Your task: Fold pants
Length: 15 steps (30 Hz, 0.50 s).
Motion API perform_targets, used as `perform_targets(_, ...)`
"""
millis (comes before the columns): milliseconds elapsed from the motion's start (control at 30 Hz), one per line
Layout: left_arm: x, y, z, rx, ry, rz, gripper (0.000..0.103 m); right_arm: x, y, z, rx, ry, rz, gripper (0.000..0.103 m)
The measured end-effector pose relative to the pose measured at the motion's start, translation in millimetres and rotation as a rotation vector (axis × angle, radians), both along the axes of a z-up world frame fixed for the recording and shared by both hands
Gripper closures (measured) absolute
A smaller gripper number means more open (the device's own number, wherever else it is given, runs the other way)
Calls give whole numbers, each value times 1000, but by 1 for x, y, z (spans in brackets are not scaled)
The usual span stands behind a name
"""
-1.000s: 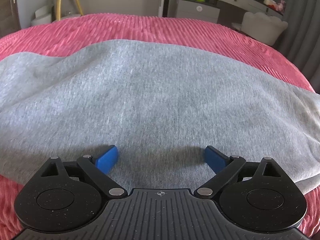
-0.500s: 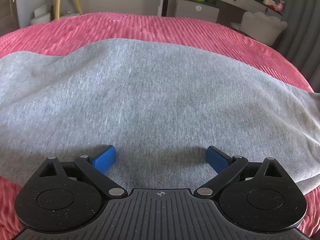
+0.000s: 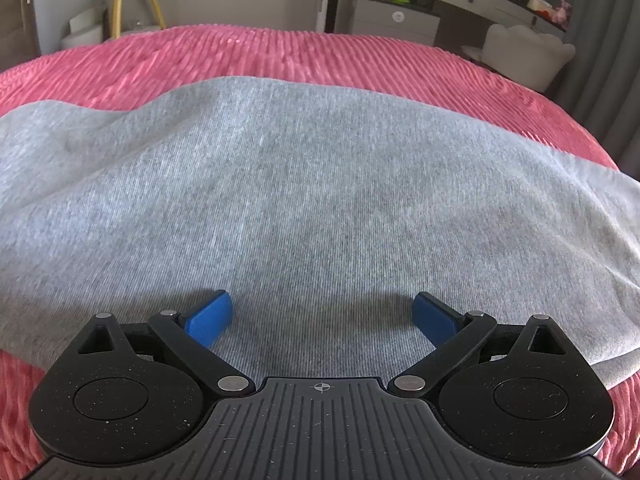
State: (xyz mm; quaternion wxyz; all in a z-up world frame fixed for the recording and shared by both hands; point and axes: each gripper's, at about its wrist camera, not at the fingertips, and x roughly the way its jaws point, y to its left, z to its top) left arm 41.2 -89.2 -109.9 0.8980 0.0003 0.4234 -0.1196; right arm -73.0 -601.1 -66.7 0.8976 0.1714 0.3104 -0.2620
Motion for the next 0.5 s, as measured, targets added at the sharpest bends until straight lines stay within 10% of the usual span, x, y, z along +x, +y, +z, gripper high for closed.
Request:
perform_targets(100,0,0,0,-2,0,2,3,-7,-27,4,71,-27,-135,62)
perform_targets(233,1,-2,-1,4,-2,2,2,-35,-14,12,216,-163,-50,55)
perform_targets(367,0,-1,0,-9,3,5,2,-47,-12,-22,438,-92,42,55)
perform_targets(433,0,0,1,-17,5,9,2,-58,-24,-42,464,-29,-29,86)
perform_targets(500,0,0,1,-19,6,11,2,-76,-30,-39,392,-36,-154,89)
